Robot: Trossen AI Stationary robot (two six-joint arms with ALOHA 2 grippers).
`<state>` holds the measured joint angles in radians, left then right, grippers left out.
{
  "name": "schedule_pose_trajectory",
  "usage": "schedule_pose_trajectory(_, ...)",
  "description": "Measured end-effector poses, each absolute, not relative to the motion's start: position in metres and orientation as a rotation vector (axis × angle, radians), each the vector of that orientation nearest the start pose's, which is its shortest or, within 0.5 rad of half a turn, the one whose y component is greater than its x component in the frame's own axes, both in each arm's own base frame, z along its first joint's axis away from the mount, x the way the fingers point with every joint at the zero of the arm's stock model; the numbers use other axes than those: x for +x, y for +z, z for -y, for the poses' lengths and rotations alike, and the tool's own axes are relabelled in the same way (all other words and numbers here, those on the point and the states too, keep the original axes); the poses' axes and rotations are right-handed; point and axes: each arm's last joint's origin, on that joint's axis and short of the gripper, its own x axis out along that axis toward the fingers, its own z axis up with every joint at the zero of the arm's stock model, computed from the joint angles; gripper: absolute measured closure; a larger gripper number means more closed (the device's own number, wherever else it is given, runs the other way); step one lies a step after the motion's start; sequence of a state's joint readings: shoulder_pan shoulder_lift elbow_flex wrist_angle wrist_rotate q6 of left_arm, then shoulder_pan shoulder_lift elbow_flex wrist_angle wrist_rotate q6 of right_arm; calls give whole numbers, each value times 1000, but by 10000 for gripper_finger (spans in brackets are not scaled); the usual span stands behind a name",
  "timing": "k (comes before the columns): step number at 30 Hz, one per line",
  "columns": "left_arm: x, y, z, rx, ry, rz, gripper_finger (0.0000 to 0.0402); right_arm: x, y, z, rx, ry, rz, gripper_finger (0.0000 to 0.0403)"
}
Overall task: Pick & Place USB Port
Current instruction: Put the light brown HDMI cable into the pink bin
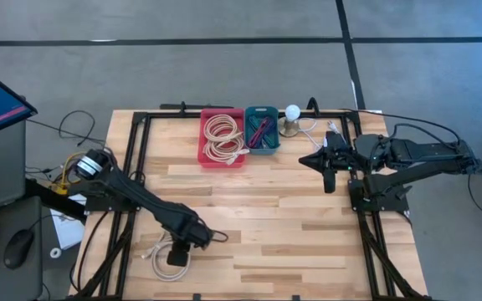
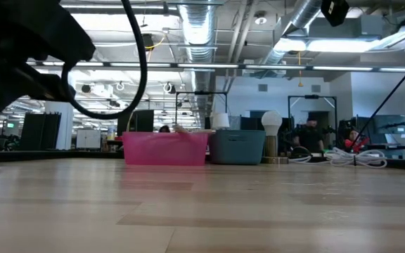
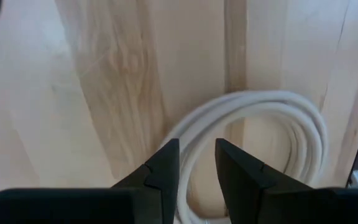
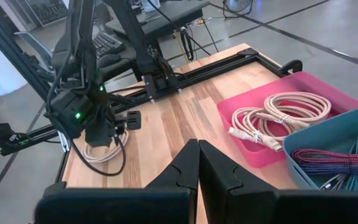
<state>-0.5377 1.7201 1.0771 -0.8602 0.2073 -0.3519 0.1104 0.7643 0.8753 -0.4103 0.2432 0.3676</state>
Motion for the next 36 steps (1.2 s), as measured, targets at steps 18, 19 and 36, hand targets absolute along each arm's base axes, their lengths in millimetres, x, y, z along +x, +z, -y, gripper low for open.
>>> schedule_pose_trajectory(18,239,134,150,-35,-343,-1598,299,158,345,-10,312,-185,-267,403)
schedule_pose_trajectory(19,239,133,150,-38,-349,-1590,299,158,345,-10,312,-185,-267,403)
schedule_pose_trajectory(36,235,118,147,-50,-356,-1523,302,158,345,-10,313,-184,-260,403)
